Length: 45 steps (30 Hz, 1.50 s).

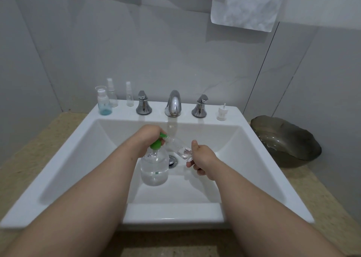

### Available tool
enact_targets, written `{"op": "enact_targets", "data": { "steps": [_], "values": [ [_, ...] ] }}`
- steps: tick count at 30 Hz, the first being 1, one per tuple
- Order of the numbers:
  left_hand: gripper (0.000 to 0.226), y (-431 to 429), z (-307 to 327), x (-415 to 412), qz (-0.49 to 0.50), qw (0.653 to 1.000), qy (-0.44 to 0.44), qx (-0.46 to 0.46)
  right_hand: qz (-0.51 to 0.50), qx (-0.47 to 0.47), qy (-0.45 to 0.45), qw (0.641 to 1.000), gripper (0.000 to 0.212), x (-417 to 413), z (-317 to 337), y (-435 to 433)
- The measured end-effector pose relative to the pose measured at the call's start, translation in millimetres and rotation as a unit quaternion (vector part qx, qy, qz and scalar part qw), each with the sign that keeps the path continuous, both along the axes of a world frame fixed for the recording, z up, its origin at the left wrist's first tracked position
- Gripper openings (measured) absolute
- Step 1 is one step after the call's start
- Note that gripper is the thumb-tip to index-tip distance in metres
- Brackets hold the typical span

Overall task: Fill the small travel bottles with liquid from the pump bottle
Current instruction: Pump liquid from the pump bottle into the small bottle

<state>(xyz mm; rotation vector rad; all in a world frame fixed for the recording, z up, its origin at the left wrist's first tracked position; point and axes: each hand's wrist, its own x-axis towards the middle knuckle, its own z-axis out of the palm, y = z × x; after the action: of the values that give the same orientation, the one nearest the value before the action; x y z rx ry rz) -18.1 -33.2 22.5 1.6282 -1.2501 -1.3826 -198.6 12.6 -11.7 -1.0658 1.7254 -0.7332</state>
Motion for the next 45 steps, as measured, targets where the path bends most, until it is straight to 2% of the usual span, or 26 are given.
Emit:
{"op": "enact_targets", "data": {
  "steps": [3,5,13,19,22,28,32,45],
  "values": [
    [0.009,2.0,1.8,2.0,0.038,0.995,0.092,0.014,-0.003,-0.002,-0.002,1.0,0.052,0.4,-0.3,-0.1],
    [0.01,1.6,2.5,1.2,0.042,0.993,0.112,0.016,-0.005,-0.001,-0.003,1.0,0.053,0.0,-0.4,-0.1],
    [0.011,-1.1,0.1,2.8,0.028,0.999,0.035,0.012,-0.002,-0.004,-0.007,1.0,0.052,0.4,1.7,1.6],
    [0.033,-0.6,2.6,-3.1,0.01,1.0,-0.02,-0.021,0.0,-0.001,-0.005,1.0,0.056,0.5,1.7,2.3],
    [0.036,-3.5,0.6,-4.8,0.005,0.998,-0.047,-0.041,0.0,0.001,0.003,1.0,0.057,0.5,0.7,2.3],
    [0.014,1.8,-0.4,-1.6,0.017,1.0,0.007,-0.015,0.0,-0.001,-0.009,1.0,0.053,0.1,3.8,2.4],
    [0.011,3.4,0.9,-0.4,0.046,0.997,0.066,-0.008,-0.004,-0.003,-0.006,1.0,0.051,0.6,2.7,1.9],
    [0.015,2.6,0.3,-1.3,0.038,0.999,0.037,-0.01,-0.002,0.004,-0.017,1.0,0.051,-0.7,1.9,0.0]
  ]
}}
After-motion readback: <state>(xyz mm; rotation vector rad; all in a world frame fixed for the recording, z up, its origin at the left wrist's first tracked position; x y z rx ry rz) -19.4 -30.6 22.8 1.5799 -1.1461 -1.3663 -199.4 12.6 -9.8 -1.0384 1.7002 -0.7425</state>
